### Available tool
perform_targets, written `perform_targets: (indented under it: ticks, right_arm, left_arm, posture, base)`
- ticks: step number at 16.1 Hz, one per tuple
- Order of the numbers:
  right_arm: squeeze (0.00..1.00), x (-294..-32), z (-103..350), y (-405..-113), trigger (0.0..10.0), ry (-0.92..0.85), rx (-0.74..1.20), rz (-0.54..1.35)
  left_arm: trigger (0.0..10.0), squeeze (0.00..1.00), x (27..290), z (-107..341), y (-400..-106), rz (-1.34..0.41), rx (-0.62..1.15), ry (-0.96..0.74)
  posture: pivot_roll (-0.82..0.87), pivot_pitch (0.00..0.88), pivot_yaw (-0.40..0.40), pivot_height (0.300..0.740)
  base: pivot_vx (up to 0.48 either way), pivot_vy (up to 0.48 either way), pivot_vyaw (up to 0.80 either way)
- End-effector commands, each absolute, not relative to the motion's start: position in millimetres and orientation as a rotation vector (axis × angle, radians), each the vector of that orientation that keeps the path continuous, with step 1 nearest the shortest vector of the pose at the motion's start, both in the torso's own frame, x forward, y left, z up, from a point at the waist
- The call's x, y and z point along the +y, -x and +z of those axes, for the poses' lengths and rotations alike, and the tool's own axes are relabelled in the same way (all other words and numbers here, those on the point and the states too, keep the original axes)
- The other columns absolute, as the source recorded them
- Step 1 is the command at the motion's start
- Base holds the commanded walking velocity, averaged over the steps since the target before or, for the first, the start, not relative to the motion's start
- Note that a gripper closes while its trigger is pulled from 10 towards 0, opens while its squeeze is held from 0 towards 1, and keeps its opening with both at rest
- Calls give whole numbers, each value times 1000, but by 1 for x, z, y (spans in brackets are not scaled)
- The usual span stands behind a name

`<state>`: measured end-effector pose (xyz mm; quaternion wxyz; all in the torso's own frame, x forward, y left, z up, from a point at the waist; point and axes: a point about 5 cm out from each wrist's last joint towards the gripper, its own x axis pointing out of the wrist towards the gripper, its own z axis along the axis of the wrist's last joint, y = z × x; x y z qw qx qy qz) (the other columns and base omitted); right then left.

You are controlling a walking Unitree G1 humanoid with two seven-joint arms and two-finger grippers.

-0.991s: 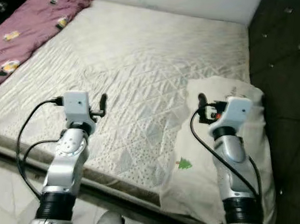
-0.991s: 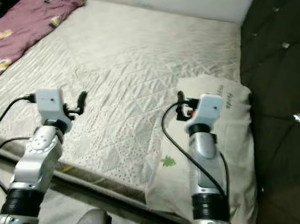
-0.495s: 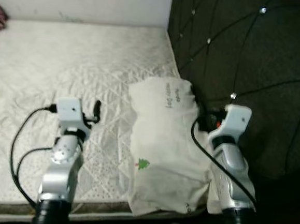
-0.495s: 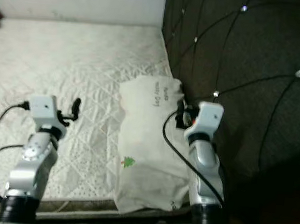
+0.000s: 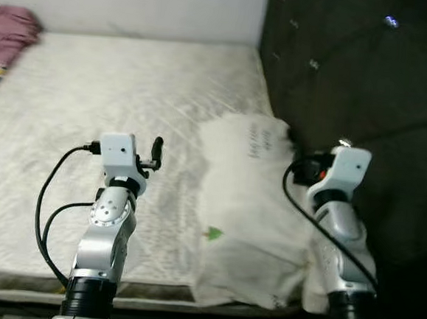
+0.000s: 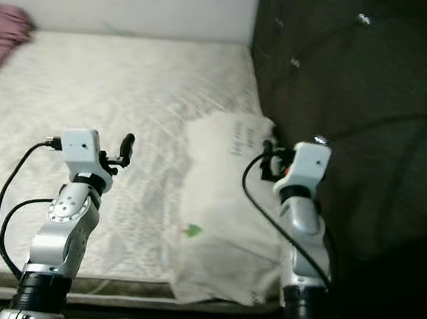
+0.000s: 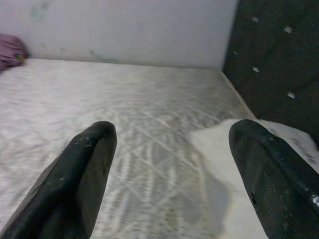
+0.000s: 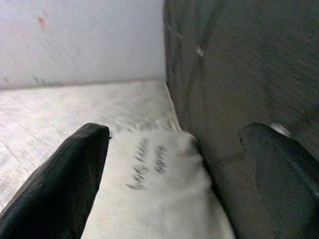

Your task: Clean up the room

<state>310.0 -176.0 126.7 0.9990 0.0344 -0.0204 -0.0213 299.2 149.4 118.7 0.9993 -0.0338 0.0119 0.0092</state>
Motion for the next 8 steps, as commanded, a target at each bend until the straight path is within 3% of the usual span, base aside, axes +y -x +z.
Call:
perform_targets:
  ticks: [1, 8]
  right_arm:
    - [0, -166, 130, -313, 10000, -80, -51, -16]
    - [0, -164, 130, -316, 10000, -79, -52, -13]
  left_arm:
    - [10000, 0, 158, 116, -299, 46, 38, 67]
    - [10000, 0, 158, 118, -301, 47, 30, 71]
  posture:
    - [-87, 0, 30, 740]
    - [-88, 0, 35, 740]
  base:
    - [0, 480, 0]
    - [0, 480, 0]
